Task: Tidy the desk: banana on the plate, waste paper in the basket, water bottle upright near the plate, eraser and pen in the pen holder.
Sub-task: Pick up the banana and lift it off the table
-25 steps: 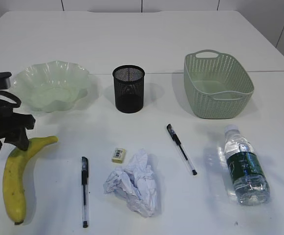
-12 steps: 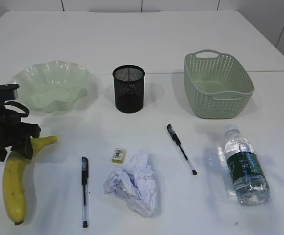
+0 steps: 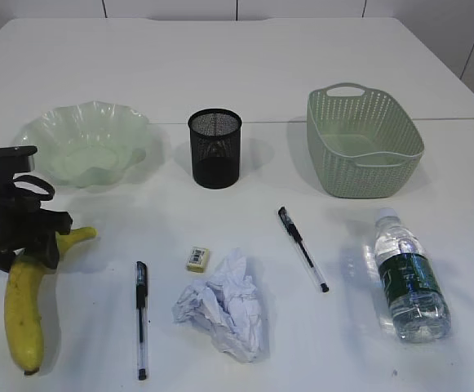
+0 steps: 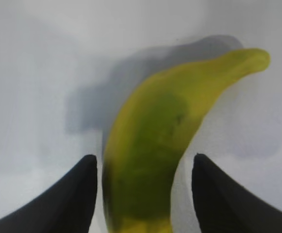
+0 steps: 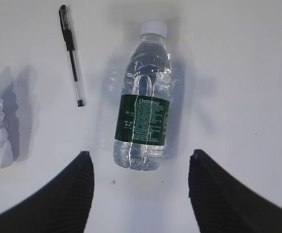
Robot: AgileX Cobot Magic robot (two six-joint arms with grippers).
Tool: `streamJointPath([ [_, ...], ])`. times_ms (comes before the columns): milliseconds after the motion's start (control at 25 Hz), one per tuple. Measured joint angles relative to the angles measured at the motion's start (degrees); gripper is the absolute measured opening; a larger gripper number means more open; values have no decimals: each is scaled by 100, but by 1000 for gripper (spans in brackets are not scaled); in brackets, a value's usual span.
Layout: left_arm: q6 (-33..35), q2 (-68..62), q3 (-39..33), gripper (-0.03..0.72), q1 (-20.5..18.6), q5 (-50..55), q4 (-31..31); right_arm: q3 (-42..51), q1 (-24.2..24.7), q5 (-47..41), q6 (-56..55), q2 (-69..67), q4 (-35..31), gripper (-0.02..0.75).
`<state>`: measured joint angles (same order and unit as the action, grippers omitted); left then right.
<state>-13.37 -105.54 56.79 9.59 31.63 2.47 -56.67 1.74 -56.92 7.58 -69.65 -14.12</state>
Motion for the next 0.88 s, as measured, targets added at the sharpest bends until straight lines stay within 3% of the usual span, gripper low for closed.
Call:
streamJointPath([
  [240, 0, -97, 13, 417, 0, -38, 0, 0, 0, 0, 0, 0, 0, 460],
  [480, 0, -102, 13, 273, 0, -48, 0, 0, 0, 0, 0, 0, 0, 460],
  [880, 0, 250, 137, 265, 0, 195, 26, 0, 0, 0, 0, 0, 0, 460],
])
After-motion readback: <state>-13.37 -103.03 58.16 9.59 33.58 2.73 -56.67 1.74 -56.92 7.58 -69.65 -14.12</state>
